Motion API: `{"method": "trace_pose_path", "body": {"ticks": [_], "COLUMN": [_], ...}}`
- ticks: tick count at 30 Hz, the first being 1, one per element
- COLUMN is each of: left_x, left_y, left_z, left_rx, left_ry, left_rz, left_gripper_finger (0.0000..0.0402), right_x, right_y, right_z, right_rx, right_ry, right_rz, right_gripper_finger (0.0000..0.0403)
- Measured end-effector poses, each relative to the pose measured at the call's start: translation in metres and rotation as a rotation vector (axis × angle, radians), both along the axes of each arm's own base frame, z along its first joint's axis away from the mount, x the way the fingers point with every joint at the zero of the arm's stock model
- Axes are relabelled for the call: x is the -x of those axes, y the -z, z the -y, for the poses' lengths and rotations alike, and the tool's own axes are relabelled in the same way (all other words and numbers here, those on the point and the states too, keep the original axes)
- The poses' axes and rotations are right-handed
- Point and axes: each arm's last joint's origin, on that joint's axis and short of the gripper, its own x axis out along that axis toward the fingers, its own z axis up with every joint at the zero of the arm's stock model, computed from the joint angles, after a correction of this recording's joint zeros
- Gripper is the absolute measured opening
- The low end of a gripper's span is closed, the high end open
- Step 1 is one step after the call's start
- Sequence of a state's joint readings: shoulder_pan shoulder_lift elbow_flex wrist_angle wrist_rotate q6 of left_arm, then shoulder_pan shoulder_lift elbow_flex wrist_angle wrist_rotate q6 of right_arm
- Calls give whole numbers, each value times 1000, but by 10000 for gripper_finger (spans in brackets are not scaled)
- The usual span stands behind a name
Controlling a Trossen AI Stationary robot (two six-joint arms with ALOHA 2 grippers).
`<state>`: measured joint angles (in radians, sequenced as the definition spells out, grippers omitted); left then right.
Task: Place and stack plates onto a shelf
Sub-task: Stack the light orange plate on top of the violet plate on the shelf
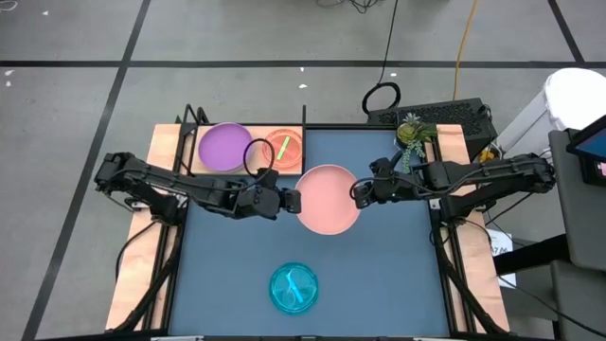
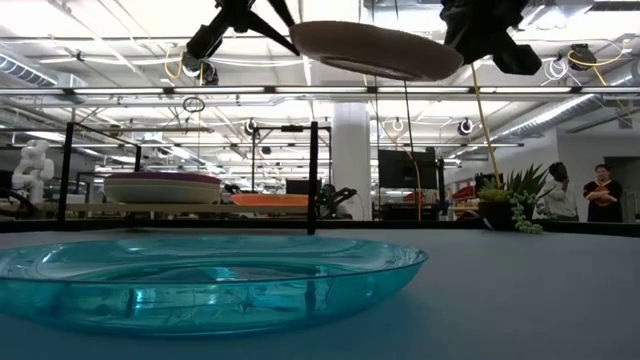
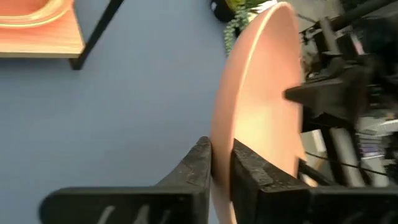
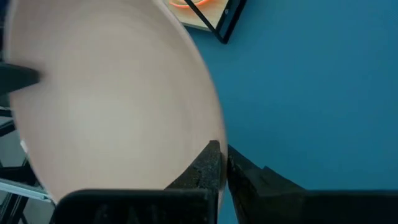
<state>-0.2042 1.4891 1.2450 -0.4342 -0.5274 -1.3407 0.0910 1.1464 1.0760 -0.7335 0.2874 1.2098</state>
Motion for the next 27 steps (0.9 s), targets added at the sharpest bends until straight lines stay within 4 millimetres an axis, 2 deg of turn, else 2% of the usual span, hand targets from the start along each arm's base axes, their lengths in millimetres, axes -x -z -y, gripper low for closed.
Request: {"method": "trace_pose_path", "body": {"ticks": [6,13,20,27], "left_x": [0,0,1,-1], "left_y": [1,0,1,-2], "left_z": [0,1,-1,-9], "left_rx": [0,7,11,19], "left_ry": [1,9,4,-5], "left_rz": [-3,-1,-12,4], "left_gripper_finger": [25,19,12,11], "right_x": [-4,-5,4,15], "right_y": [-3,-7,-17,-32], "right_z": [0,-1,4,11], "right_rx": [14,-37,-97,-132], "right_ry": [-20,-9,-5,-9], "right_rz": [44,95,150,259], "right_gripper_finger": [54,165,269,319]}}
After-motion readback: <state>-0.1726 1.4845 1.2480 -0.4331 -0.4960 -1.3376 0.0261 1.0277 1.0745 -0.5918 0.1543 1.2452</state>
